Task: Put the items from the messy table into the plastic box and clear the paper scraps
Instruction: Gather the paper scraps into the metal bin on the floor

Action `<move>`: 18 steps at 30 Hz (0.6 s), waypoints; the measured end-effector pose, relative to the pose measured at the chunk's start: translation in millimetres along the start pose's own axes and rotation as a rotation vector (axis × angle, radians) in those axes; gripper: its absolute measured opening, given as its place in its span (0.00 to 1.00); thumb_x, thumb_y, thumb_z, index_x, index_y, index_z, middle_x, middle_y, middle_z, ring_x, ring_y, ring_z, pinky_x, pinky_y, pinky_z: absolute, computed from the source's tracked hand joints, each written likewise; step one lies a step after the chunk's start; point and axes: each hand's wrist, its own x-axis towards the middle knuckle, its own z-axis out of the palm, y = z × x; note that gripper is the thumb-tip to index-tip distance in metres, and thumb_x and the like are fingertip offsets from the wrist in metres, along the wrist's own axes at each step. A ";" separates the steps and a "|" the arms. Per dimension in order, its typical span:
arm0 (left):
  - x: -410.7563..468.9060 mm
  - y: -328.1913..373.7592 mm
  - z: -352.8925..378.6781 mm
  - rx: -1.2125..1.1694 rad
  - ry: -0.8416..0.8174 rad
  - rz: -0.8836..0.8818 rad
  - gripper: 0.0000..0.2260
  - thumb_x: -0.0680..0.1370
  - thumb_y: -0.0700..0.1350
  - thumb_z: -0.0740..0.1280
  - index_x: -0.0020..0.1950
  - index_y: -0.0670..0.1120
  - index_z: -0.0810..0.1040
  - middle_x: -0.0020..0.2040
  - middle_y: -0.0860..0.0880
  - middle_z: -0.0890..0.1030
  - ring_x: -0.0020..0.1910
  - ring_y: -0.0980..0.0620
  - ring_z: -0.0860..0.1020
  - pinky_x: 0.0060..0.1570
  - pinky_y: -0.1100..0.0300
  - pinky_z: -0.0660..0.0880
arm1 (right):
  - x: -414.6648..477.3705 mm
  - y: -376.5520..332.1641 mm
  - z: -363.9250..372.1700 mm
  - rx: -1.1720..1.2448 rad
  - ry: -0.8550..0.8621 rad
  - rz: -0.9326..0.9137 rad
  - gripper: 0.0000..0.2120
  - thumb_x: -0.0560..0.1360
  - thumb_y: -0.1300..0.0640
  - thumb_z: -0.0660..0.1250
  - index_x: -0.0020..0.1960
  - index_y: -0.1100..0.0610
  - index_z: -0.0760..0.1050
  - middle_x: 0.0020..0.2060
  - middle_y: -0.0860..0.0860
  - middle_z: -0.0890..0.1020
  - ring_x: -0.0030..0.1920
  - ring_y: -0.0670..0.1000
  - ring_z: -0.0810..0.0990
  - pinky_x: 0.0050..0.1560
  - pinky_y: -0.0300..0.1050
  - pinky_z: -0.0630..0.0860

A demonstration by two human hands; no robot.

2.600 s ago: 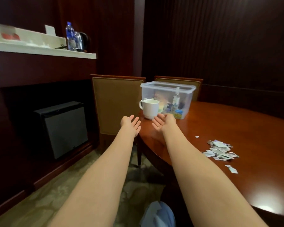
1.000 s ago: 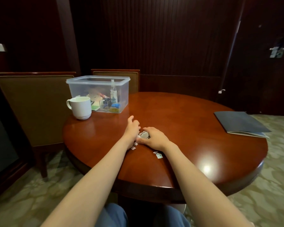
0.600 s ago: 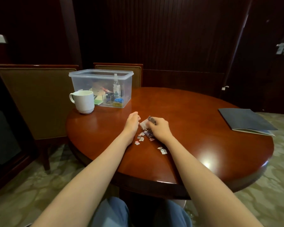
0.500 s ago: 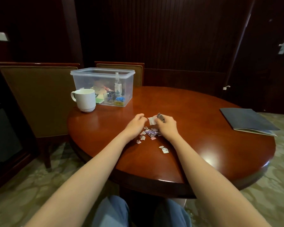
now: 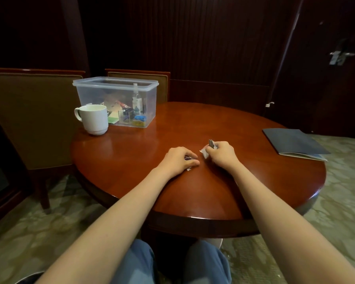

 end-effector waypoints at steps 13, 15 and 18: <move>-22.1 -21.6 -17.4 0.047 0.149 -0.127 0.04 0.75 0.46 0.65 0.46 0.47 0.79 0.48 0.49 0.75 0.50 0.50 0.75 0.48 0.59 0.69 | -4.9 -32.6 40.4 -0.034 0.015 -0.105 0.13 0.78 0.57 0.54 0.41 0.57 0.76 0.31 0.51 0.77 0.33 0.53 0.75 0.36 0.44 0.72; -24.3 -24.8 -22.5 -0.092 0.183 -0.175 0.05 0.76 0.45 0.64 0.44 0.47 0.79 0.46 0.50 0.77 0.45 0.52 0.76 0.45 0.62 0.69 | -4.0 -36.0 42.8 -0.037 0.032 -0.102 0.14 0.79 0.56 0.54 0.44 0.57 0.77 0.30 0.49 0.75 0.30 0.48 0.72 0.30 0.38 0.67; -25.9 -27.3 -27.2 -0.309 0.256 -0.238 0.09 0.77 0.45 0.62 0.45 0.46 0.81 0.45 0.51 0.81 0.45 0.54 0.76 0.46 0.62 0.69 | -3.6 -34.3 41.9 -0.004 0.073 -0.096 0.16 0.81 0.55 0.52 0.46 0.57 0.77 0.32 0.48 0.74 0.29 0.43 0.70 0.28 0.36 0.63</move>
